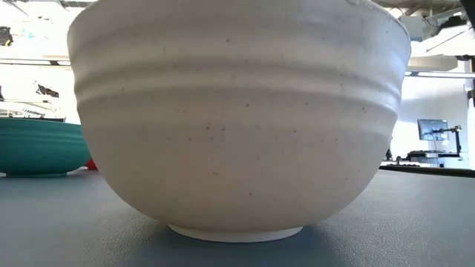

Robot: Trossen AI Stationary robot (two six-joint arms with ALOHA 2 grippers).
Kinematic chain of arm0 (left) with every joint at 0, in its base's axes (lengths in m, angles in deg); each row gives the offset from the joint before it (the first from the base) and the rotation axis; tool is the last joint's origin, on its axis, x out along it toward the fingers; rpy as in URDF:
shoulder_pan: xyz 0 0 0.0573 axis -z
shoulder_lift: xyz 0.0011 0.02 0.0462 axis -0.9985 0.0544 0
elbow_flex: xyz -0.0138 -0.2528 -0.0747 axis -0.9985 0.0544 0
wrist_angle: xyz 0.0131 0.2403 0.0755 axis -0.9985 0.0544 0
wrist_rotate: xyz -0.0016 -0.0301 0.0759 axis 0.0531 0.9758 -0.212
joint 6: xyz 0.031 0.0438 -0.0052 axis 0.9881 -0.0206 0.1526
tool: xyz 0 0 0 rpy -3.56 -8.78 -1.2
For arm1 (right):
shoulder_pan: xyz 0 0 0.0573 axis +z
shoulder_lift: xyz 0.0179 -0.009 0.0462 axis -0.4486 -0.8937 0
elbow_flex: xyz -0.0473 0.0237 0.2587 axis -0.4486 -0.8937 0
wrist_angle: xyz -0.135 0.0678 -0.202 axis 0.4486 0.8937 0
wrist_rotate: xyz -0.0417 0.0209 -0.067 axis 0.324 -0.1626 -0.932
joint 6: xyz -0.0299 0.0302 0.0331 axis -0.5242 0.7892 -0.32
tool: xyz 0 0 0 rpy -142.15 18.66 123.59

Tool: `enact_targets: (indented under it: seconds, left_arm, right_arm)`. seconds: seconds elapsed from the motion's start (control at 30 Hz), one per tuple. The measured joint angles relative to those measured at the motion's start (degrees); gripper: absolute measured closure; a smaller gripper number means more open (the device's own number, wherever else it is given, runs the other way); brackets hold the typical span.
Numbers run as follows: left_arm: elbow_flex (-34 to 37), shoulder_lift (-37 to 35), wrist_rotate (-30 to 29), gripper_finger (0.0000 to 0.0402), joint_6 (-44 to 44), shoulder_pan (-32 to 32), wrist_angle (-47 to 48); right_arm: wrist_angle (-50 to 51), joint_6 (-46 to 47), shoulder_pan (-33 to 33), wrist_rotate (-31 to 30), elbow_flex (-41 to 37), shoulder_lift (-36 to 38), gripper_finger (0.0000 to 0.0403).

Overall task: Place and stack bowls onto a shelf
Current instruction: Stack the blue patterned white bowl on the top of the yellow patterned bowl on the shelf

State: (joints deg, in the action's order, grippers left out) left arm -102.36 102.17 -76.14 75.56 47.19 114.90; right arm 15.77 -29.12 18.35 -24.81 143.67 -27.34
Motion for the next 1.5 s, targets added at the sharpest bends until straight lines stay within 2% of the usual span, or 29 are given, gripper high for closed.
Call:
enact_targets:
  seconds: [0.17,0.33,0.47,0.7,0.83,0.97,1.07,1.13,1.33,1.5]
  left_arm:
    - [-0.04,-1.13,-0.91,0.0285,0.47,3.38,-1.47]
    - [-0.04,-0.99,-3.29,0.0285,1.34,6.89,-0.02]
    - [-0.04,-1.07,-5.65,0.0285,1.42,8.38,0.03]
    - [-0.04,-1.95,-5.74,0.0285,1.39,9.81,0.05]
    - [-0.04,-2.12,-10.67,0.0285,1.51,10.11,1.19]
    - [-0.04,-3.55,-16.24,0.0285,3.53,8.21,0.44]
    - [-0.04,-4.48,-16.09,0.0285,3.62,4.51,-1.65]
    - [-0.04,-4.58,-15.41,0.0285,3.56,1.72,-2.72]
    - [-0.04,-2.37,-7.31,0.0285,2.77,-4.84,-1.92]
    - [-0.04,-0.09,-6.66,0.0285,2.99,-4.89,-0.61]
  right_arm:
    - [-0.35,0.58,1.39,1.45,-0.02,-4.45,0.0217]
    - [0.06,1.00,2.05,-2.08,0.02,-6.91,0.0218]
    - [0.39,1.00,2.44,-2.71,-0.05,-7.14,0.0228]
    - [1.16,0.96,2.84,-3.41,0.00,-2.60,0.0246]
    - [-1.70,-1.76,3.09,-6.97,0.00,2.93,0.0245]
    - [-11.67,-10.72,2.51,-13.78,0.00,7.94,0.0248]
    - [-23.57,-18.14,0.09,-15.33,0.13,9.17,0.0252]
    - [-30.01,-19.59,-1.95,-15.22,0.04,8.73,0.0256]
    - [-41.27,-17.60,-8.66,-7.55,0.24,5.28,0.0266]
    - [-45.81,-17.58,-11.32,-5.08,-0.09,2.31,0.0267]
